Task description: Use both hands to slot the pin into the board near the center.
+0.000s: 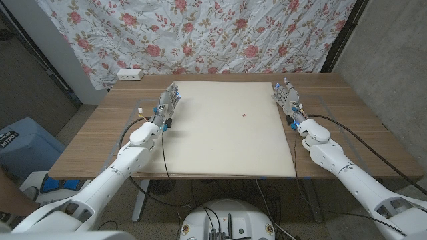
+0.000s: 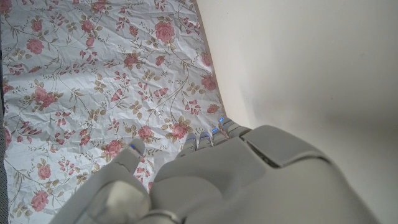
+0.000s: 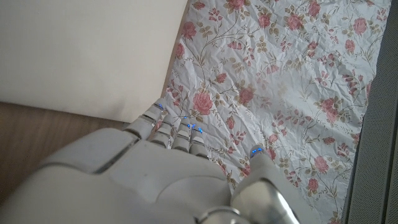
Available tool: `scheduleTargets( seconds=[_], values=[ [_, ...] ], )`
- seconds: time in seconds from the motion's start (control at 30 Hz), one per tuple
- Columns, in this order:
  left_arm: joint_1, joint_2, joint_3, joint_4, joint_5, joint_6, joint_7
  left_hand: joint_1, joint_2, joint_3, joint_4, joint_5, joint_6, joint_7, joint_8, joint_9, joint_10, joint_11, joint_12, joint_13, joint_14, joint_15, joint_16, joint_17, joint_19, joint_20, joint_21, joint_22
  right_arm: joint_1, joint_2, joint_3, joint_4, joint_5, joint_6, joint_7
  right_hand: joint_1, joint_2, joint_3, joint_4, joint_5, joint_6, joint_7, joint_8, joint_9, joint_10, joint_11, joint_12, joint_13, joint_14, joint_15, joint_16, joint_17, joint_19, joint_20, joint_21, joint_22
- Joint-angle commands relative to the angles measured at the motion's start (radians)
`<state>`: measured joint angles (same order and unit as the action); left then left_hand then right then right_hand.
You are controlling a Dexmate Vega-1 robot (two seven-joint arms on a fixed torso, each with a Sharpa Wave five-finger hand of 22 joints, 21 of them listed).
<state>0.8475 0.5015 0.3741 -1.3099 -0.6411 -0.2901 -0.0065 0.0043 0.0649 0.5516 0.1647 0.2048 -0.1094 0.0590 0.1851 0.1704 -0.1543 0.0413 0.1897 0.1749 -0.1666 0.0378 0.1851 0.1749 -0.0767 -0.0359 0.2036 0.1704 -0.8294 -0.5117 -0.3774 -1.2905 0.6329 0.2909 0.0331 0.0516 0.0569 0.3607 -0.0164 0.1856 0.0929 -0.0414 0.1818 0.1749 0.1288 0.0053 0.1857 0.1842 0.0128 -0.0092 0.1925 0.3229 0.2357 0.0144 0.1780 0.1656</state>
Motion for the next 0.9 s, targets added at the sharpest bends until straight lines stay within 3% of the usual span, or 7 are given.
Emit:
scheduleTargets(
  seconds=[0.03,0.53,0.9],
  values=[
    [0.002,-0.002,0.01,-0.025,0.013,0.021,0.026,0.006,0.094,0.009,-0.003,0.007,-0.004,-0.001,0.007,0.003,-0.002,-0.004,0.004,0.002,-0.01,-0.002,0.006,0.003,0.002,0.0,0.005,0.004,-0.004,-0.011,-0.009,-0.021,-0.035,0.01,-0.025,0.003,0.005,0.007,0.001,0.009,0.016,-0.003,0.007,0.002,0.009,-0.001,0.006,0.003,0.008,-0.005,0.006,-0.001,0.006,0.0,0.006,0.004],
    [0.008,0.016,0.01,-0.091,0.034,0.062,0.077,0.014,0.095,0.017,-0.013,0.007,0.005,-0.007,0.008,0.003,0.01,-0.007,0.005,0.002,0.004,-0.006,0.006,0.001,0.015,0.0,0.006,0.003,0.013,-0.07,-0.028,-0.075,-0.141,-0.02,-0.075,0.014,0.014,0.016,-0.009,0.012,0.037,-0.006,0.012,0.002,0.019,-0.003,0.009,0.002,0.018,-0.013,0.007,-0.015,0.01,-0.011,0.01,0.004],
    [-0.034,0.009,0.029,-0.045,0.049,0.065,0.045,0.019,0.095,0.023,-0.019,0.007,0.009,-0.007,0.008,0.003,0.017,-0.011,0.005,0.002,0.02,-0.006,0.007,0.0,0.03,-0.006,0.008,0.002,0.022,-0.128,-0.058,-0.127,-0.274,-0.049,-0.126,0.026,0.02,0.022,-0.02,0.012,0.039,-0.012,0.011,0.002,0.021,-0.005,0.009,0.002,0.021,-0.017,0.008,-0.024,0.013,-0.014,0.011,0.004]
  ],
)
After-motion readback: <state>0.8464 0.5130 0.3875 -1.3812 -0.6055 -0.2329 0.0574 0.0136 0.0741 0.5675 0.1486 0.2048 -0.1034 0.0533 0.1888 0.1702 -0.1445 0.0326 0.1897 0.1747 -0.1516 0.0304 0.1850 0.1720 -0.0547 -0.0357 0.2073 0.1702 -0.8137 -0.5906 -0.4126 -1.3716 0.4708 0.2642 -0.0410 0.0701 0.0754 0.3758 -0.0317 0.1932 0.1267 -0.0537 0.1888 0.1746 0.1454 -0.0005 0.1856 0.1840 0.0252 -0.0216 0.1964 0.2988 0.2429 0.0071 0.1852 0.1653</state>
